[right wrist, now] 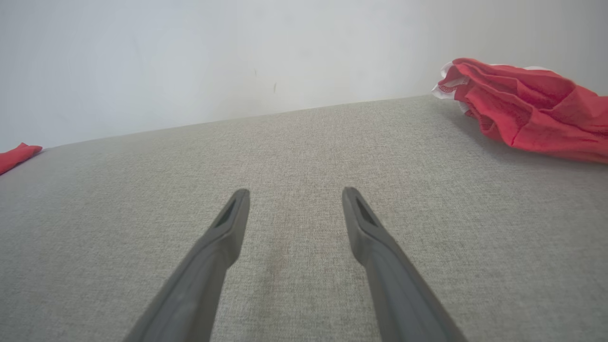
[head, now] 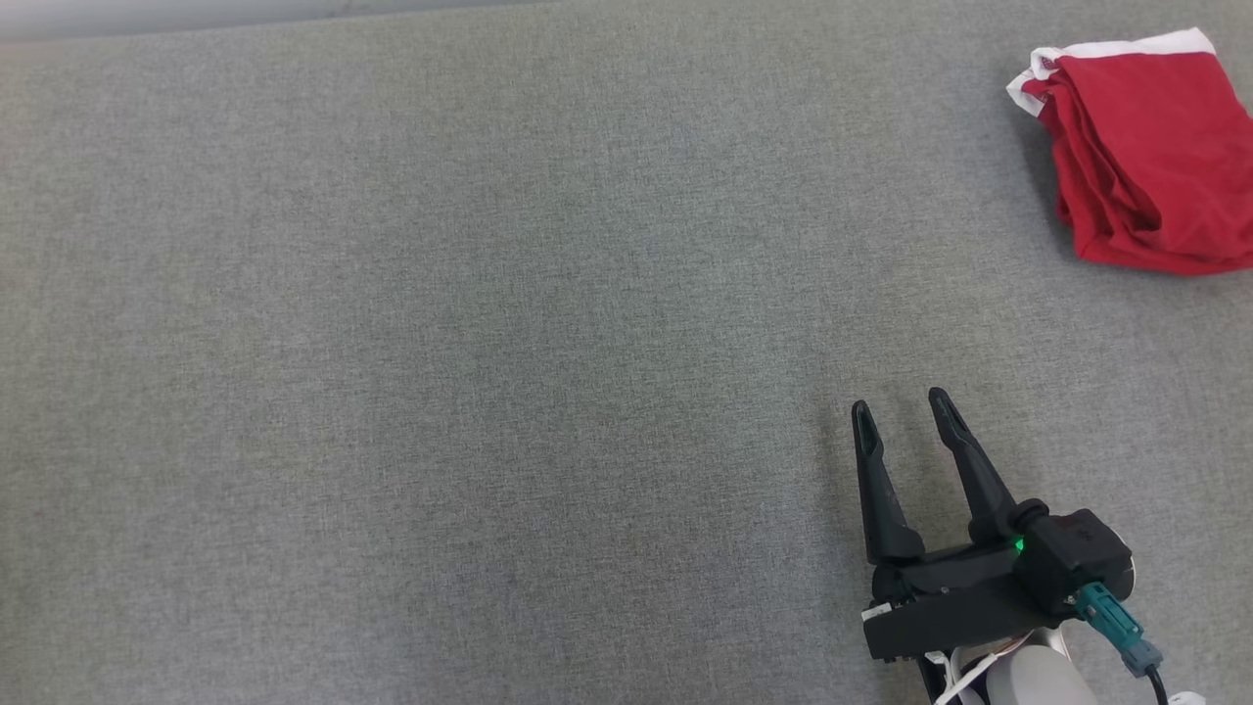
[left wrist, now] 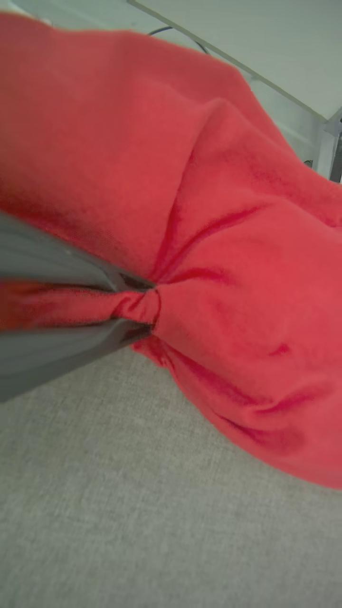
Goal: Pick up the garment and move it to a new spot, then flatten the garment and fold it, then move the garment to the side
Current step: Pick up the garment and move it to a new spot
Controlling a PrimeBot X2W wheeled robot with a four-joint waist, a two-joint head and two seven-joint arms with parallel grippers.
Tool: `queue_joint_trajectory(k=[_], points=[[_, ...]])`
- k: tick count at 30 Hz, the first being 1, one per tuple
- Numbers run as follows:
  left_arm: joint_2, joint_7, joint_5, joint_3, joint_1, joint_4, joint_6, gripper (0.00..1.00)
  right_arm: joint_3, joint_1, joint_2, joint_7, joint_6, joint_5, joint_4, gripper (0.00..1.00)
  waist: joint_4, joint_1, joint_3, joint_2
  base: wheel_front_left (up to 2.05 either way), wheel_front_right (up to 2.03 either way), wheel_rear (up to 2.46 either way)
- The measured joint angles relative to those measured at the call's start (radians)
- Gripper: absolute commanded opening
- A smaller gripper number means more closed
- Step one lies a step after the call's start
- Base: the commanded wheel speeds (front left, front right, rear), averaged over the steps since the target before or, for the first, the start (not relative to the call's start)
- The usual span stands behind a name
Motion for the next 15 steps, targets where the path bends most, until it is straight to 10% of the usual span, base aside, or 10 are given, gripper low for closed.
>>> queue_joint_trajectory(k=[15], points=[[-0.005, -0.413, 0.072, -0.069, -0.054, -0.204, -0.020, 0.00, -0.022, 0.017, 0.000, 0.000, 0.000, 0.000, 0.010, 1.00, 0.032, 0.0002, -0.059, 0.0001, 0.00, 0.00, 0.00]])
